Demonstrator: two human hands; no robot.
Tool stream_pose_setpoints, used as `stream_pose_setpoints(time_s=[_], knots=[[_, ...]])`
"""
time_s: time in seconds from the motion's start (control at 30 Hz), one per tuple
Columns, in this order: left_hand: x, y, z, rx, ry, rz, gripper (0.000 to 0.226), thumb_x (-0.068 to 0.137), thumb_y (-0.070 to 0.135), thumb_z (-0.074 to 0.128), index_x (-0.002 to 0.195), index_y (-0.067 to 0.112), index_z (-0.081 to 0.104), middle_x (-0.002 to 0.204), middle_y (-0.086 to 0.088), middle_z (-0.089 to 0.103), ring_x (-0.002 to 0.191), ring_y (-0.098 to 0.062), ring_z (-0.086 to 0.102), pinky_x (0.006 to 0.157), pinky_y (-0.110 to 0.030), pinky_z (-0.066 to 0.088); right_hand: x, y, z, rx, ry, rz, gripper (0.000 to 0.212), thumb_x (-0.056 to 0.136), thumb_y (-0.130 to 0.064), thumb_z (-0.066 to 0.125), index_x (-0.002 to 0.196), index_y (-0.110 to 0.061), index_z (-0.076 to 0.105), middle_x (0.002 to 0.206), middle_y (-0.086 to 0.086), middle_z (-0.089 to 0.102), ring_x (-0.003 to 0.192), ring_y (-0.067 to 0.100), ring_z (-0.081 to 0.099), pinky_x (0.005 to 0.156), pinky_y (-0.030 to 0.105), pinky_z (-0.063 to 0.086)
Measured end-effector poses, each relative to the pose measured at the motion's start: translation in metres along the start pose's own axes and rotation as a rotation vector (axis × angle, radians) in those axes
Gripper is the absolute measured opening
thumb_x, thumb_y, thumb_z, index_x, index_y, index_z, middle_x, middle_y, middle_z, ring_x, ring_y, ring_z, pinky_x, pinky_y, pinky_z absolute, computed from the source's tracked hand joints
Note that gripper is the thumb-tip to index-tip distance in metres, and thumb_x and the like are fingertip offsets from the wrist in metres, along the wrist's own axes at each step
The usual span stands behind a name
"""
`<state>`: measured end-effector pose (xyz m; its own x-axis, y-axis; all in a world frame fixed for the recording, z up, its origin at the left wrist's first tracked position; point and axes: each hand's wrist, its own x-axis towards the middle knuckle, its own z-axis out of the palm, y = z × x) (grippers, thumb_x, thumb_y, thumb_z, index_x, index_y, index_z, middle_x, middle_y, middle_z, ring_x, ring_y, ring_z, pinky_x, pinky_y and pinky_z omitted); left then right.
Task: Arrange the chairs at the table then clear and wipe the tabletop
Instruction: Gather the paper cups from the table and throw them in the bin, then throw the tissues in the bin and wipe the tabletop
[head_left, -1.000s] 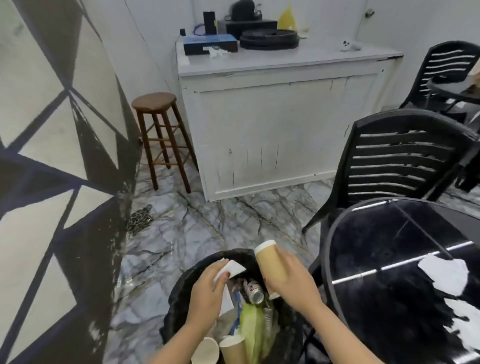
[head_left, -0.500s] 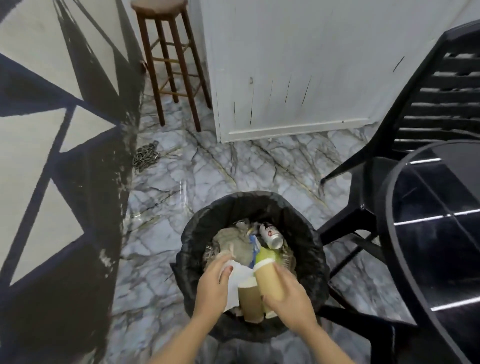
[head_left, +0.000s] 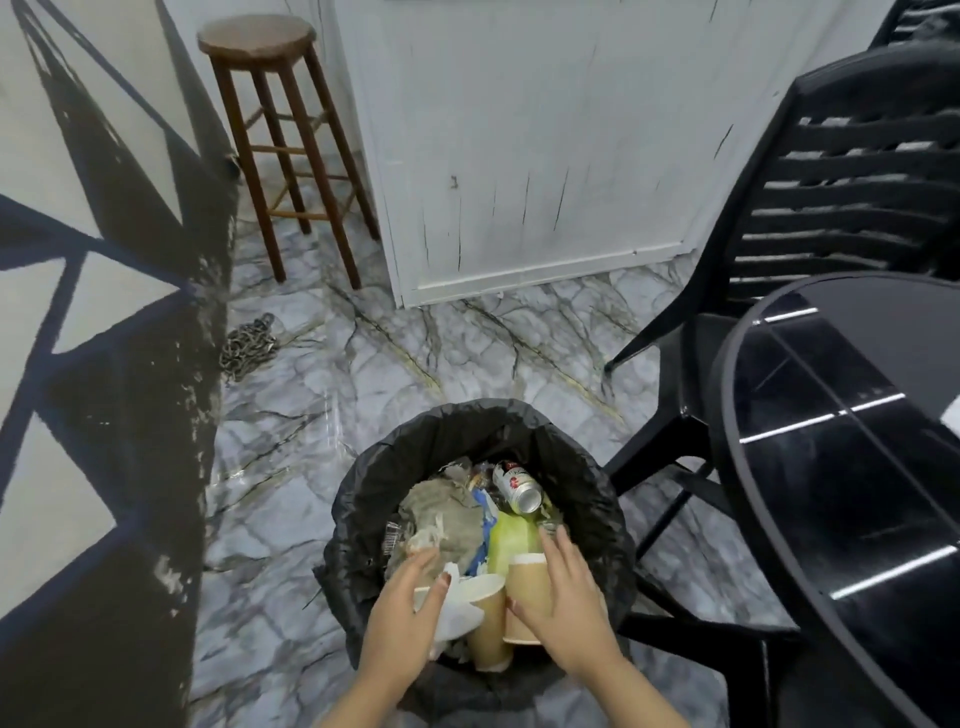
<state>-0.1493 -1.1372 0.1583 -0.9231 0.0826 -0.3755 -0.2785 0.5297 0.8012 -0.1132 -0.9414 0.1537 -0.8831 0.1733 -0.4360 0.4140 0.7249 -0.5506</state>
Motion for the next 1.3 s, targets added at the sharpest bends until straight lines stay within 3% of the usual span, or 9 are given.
stream_pose_setpoints(time_s=[0.3, 0.47, 0.63, 0.77, 0.97, 1.07, 1.2, 1.3], knots=[[-0.005, 0.159, -0.03, -0.011, -0.032, 0.321, 0.033, 0.092, 0.026, 0.054, 0.125, 0.029, 0.054, 0.126, 0.013, 0.053, 0.113, 0.0, 0.044, 0.096, -0.02, 0.034, -0.044, -0.06, -0.148, 0.078, 0.26, -0.098, 0.079, 0.086, -0.046, 0.056, 0.148, -0.03, 0.01, 0.159, -0.008, 0.008, 0.145, 0.01, 0.006, 0.117, 0.031, 0.012], [-0.013, 0.227, -0.018, 0.021, -0.1, 0.447, 0.035, 0.092, 0.034, 0.052, 0.127, 0.03, 0.051, 0.131, 0.009, 0.054, 0.122, -0.008, 0.045, 0.103, -0.03, 0.038, -0.077, -0.052, -0.214, 0.093, 0.433, -0.079, 0.077, 0.085, -0.046, 0.058, 0.148, -0.03, 0.016, 0.159, -0.008, 0.009, 0.144, 0.009, 0.011, 0.116, 0.029, 0.015], [-0.023, 0.272, 0.022, 0.001, -0.228, 0.544, 0.031, 0.092, 0.036, 0.051, 0.123, 0.04, 0.051, 0.129, 0.016, 0.049, 0.12, -0.004, 0.041, 0.104, -0.028, 0.035, -0.107, -0.009, -0.26, 0.141, 0.548, 0.021, 0.075, 0.086, -0.046, 0.057, 0.147, -0.033, 0.015, 0.159, -0.01, 0.006, 0.142, 0.013, 0.022, 0.115, 0.036, 0.021], [-0.028, 0.302, 0.067, -0.017, -0.332, 0.59, 0.026, 0.092, 0.032, 0.052, 0.116, 0.042, 0.051, 0.122, 0.019, 0.05, 0.119, -0.001, 0.041, 0.104, -0.024, 0.031, -0.128, 0.038, -0.286, 0.209, 0.643, 0.114, 0.075, 0.085, -0.044, 0.059, 0.147, -0.033, 0.017, 0.158, -0.01, 0.007, 0.145, 0.01, 0.01, 0.116, 0.037, 0.02], [-0.041, 0.345, 0.154, -0.01, -0.483, 0.601, 0.028, 0.091, 0.034, 0.053, 0.119, 0.041, 0.052, 0.122, 0.025, 0.049, 0.116, 0.003, 0.042, 0.093, -0.014, 0.034, -0.148, 0.109, -0.321, 0.343, 0.751, 0.256, 0.076, 0.083, -0.037, 0.064, 0.146, -0.027, 0.021, 0.158, -0.005, 0.011, 0.142, 0.013, 0.022, 0.11, 0.03, 0.025], [-0.049, 0.362, 0.192, 0.024, -0.546, 0.637, 0.031, 0.09, 0.033, 0.054, 0.12, 0.041, 0.052, 0.12, 0.028, 0.05, 0.114, 0.007, 0.043, 0.083, -0.006, 0.035, -0.153, 0.141, -0.333, 0.358, 0.769, 0.314, 0.075, 0.083, -0.036, 0.063, 0.146, -0.028, 0.022, 0.158, -0.005, 0.011, 0.143, 0.015, 0.017, 0.113, 0.035, 0.022], [-0.052, 0.375, 0.233, 0.057, -0.601, 0.638, 0.031, 0.091, 0.032, 0.054, 0.121, 0.039, 0.052, 0.118, 0.031, 0.05, 0.112, 0.009, 0.044, 0.09, -0.012, 0.032, -0.153, 0.174, -0.337, 0.387, 0.75, 0.335, 0.076, 0.084, -0.039, 0.062, 0.147, -0.027, 0.02, 0.159, -0.006, 0.008, 0.145, 0.013, 0.012, 0.116, 0.037, 0.017], [-0.051, 0.376, 0.258, 0.09, -0.648, 0.619, 0.029, 0.091, 0.031, 0.054, 0.118, 0.043, 0.052, 0.113, 0.034, 0.05, 0.105, 0.019, 0.044, 0.08, -0.001, 0.035, -0.149, 0.188, -0.331, 0.41, 0.725, 0.357, 0.076, 0.084, -0.039, 0.06, 0.147, -0.027, 0.018, 0.159, -0.008, 0.006, 0.144, 0.011, 0.01, 0.116, 0.035, 0.017]])
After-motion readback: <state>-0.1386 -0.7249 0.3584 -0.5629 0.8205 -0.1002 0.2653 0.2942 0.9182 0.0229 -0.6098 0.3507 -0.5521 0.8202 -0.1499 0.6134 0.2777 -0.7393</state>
